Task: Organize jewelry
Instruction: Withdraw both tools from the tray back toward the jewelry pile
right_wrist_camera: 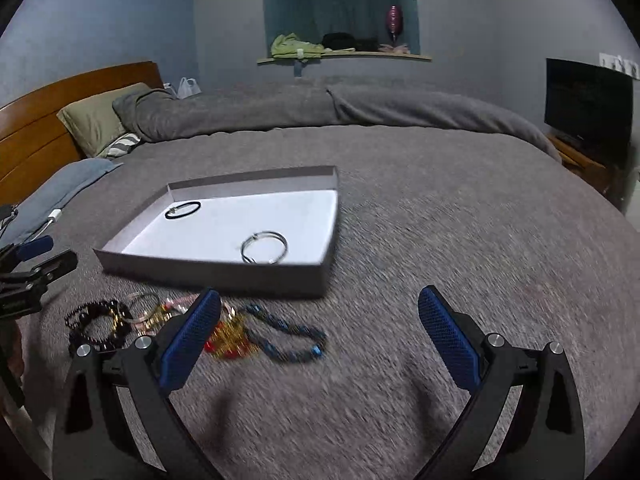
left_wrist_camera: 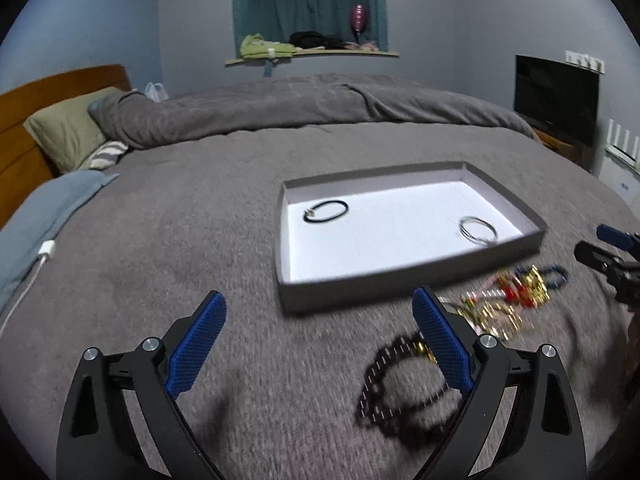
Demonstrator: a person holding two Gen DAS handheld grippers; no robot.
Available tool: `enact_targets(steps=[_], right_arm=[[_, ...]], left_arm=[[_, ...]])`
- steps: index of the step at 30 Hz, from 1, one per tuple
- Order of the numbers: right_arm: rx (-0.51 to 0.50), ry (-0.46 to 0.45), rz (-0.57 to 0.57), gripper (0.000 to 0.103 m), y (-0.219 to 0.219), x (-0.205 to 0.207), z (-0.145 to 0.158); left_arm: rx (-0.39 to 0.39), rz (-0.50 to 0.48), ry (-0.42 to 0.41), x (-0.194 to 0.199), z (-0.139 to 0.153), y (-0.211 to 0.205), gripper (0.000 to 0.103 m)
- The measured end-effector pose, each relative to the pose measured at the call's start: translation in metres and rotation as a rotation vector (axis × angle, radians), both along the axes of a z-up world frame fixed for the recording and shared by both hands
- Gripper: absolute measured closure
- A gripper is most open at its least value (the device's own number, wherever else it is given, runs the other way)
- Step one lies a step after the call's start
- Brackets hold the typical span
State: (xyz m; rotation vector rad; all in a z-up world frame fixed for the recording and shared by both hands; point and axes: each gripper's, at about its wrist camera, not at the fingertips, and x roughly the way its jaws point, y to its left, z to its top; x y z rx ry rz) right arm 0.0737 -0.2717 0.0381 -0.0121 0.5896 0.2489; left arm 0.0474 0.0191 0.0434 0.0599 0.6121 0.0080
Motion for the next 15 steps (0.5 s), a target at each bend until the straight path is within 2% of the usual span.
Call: enact_targets(steps=[5, 8, 12, 15], right_arm=[[-0.009, -0.001, 0.026, 0.005, 0.001, -0.007, -0.003], [-0.049, -0.013, 0.053, 0.005, 0.008, -0.01, -0.005], [-0.11, -0.009, 0.077, 0.005, 0.018, -0.011, -0.01], [-0.121, 0.012, 0.087, 0.005, 0.022, -0.008, -0.015]], left_arm=[[0.003, -0.03, 0.037, -0.017, -0.018, -0.003, 0.009], [0.008, -0.037, 0.04, -0.024, -0.025, -0.003, 0.009], [0.025, -0.072, 0.022, -0.025, -0.031, -0.006, 0.009], [0.021, -0.089, 0.038, -0.02, -0.036, -0.006, 0.011]])
